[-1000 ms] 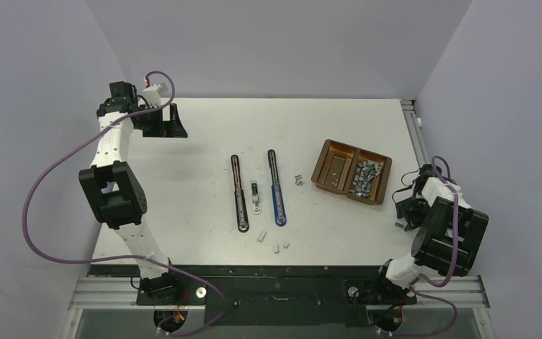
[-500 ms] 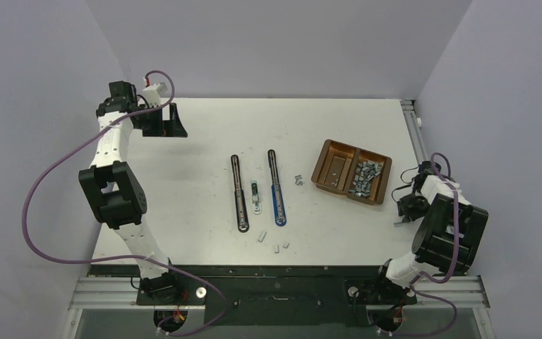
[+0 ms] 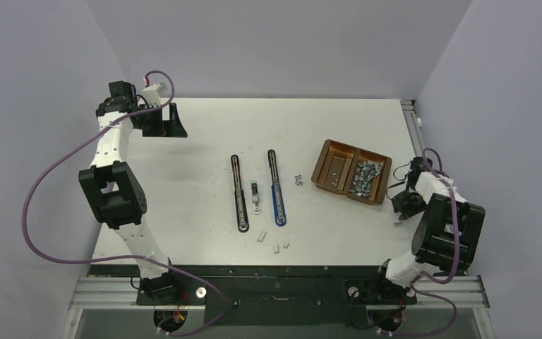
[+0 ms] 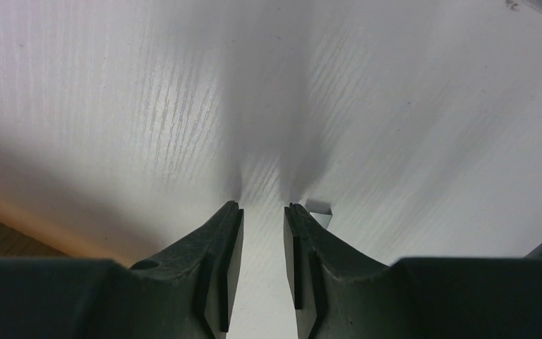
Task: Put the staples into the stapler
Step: Adjust the staple at the center of the board, then pick up the staple from the center of the board.
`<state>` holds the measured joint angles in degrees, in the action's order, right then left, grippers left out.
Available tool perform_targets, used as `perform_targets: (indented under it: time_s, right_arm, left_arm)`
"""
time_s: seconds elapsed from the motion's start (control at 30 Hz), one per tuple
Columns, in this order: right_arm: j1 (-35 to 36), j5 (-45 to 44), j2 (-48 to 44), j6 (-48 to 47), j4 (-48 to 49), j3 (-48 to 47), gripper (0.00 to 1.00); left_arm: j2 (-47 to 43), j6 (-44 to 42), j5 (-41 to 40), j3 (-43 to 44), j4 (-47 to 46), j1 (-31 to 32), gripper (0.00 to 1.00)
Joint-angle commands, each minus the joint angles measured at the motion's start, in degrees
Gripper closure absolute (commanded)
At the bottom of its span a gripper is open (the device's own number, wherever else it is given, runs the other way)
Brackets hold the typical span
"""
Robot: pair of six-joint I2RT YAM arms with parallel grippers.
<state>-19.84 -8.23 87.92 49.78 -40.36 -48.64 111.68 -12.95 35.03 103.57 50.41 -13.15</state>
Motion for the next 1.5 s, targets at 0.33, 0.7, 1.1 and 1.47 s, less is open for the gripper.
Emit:
perform_targets:
  time_s: [0.33,0.7,1.1,1.47]
  right_arm:
    - [-3.98,1.34,-5.54,-1.83,-4.72,2.87,0.49]
    - [-3.63,3.15,-3.66,-0.53,-1.47,6.04,0.53]
    - [-4.07,1.31,-1.93,-1.26,-0.02,4.28,0.73]
    - [-4.33,-0.72,-3.16,-2.2,-0.51,5.23,0.78]
  left_arm:
    - [0.03,-1.23,2.61,2.64,-0.19,-0.7,0.04]
    - [-0.06,-1.2,2.71,2.6,-0.02,-0.74,0.04]
    - [-0.5,-1.36,2.94,2.25,0.12,-0.74,0.04]
    - [-0.66,-1.9,3.03,2.51,0.47,-0.92,0.04]
